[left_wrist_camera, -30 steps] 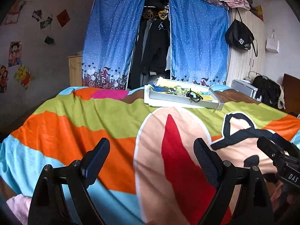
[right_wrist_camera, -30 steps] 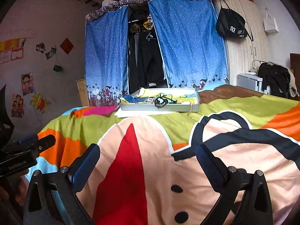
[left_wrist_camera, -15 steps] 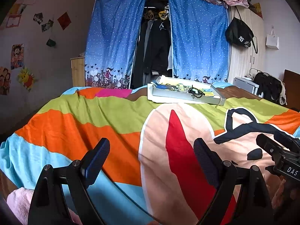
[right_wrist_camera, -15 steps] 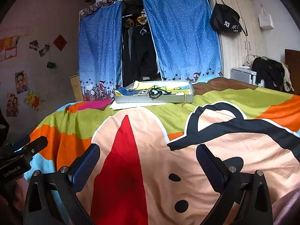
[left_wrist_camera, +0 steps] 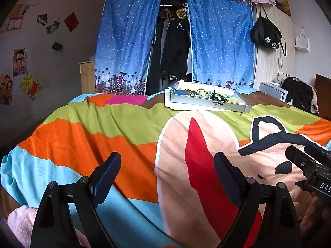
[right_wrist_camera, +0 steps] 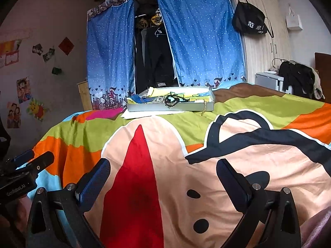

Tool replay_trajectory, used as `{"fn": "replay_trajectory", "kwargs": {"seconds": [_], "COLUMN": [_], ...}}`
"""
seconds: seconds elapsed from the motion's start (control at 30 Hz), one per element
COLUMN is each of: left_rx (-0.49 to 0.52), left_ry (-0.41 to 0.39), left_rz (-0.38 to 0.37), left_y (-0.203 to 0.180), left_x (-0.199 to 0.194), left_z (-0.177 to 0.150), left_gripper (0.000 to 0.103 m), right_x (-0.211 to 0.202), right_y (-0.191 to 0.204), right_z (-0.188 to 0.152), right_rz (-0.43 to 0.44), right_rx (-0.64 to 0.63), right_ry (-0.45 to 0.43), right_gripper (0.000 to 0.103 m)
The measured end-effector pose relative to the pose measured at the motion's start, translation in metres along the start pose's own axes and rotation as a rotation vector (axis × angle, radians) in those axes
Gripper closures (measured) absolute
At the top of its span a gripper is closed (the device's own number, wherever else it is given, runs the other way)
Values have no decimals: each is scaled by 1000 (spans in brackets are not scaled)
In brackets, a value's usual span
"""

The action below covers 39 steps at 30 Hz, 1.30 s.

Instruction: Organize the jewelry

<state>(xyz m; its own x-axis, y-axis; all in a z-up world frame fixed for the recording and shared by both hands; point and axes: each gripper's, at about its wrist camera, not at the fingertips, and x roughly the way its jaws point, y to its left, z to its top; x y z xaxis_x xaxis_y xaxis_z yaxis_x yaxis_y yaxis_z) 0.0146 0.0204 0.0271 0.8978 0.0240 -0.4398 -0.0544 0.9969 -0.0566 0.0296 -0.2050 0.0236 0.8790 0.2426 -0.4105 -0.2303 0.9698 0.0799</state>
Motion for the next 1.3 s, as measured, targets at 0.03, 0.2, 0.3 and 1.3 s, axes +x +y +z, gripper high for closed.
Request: {"fn": "replay_trajectory", "kwargs": {"seconds": [0.03, 0.2, 0.3, 1.3], "left_rx": [0, -2, -3, 4], "left_ry": [1, 8, 6, 8], "left_rz": [2, 6, 6, 9], "left_y": [0, 1, 2, 3], "left_x": [1, 1, 1, 0], "left_z": [0, -1, -1, -1], "left_gripper": [16, 16, 16, 16], "right_x": [0, 0, 0, 0], "right_y": [0, 0, 0, 0], "right_z": [0, -1, -1, 0], "right_rz": [0, -2, -1, -2], "right_rx": [0, -1, 0, 0], "right_ry": [1, 1, 1, 1], "right_gripper": [0, 0, 0, 0]}}
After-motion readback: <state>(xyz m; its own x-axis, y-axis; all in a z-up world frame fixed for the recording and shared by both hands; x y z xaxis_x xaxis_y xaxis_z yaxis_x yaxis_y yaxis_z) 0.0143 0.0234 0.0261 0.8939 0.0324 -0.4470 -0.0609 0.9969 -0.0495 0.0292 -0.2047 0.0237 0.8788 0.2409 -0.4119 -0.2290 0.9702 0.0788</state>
